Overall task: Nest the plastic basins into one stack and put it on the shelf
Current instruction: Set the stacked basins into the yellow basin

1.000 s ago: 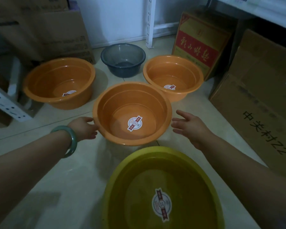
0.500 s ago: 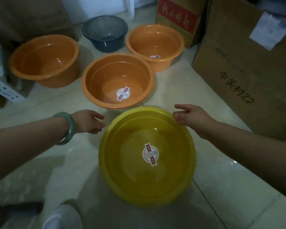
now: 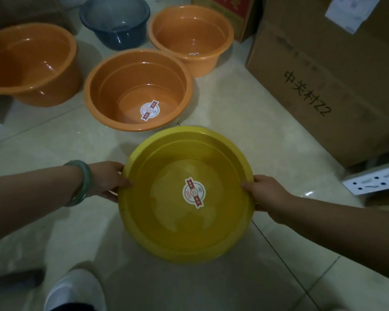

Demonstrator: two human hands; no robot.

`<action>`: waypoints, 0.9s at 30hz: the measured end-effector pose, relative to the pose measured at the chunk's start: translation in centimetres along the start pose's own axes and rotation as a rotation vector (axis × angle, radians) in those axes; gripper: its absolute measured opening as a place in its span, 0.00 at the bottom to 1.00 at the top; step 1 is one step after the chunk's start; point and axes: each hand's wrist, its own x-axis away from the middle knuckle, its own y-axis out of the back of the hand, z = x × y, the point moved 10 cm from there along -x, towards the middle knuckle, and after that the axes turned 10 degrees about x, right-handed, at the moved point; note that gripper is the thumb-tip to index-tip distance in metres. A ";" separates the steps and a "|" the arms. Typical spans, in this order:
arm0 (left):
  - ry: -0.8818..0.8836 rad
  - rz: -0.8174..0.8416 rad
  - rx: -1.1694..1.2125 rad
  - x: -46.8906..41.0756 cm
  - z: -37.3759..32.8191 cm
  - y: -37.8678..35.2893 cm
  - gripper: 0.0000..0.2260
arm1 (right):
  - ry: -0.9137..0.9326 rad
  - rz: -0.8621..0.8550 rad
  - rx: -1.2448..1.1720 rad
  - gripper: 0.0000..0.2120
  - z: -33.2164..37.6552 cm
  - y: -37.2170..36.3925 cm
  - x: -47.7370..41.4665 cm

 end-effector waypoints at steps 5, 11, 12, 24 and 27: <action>0.001 0.003 0.001 0.4 -0.2 -0.3 0.22 | 0.016 -0.036 0.040 0.19 0.2 0.4 -0.3; -0.029 0.045 0.030 0.8 -1.3 -1.1 0.19 | 0.024 -0.089 0.093 0.15 1.1 2.3 -0.1; -0.038 0.045 0.025 0.9 -1.7 -1.0 0.19 | 0.028 -0.101 0.096 0.14 1.4 2.6 0.0; -0.250 0.093 0.026 3.6 -11.1 1.6 0.14 | 0.105 -0.246 0.095 0.08 8.9 11.0 1.2; -0.334 0.053 0.008 5.2 -14.7 3.0 0.12 | 0.152 -0.291 0.074 0.08 11.7 13.2 2.0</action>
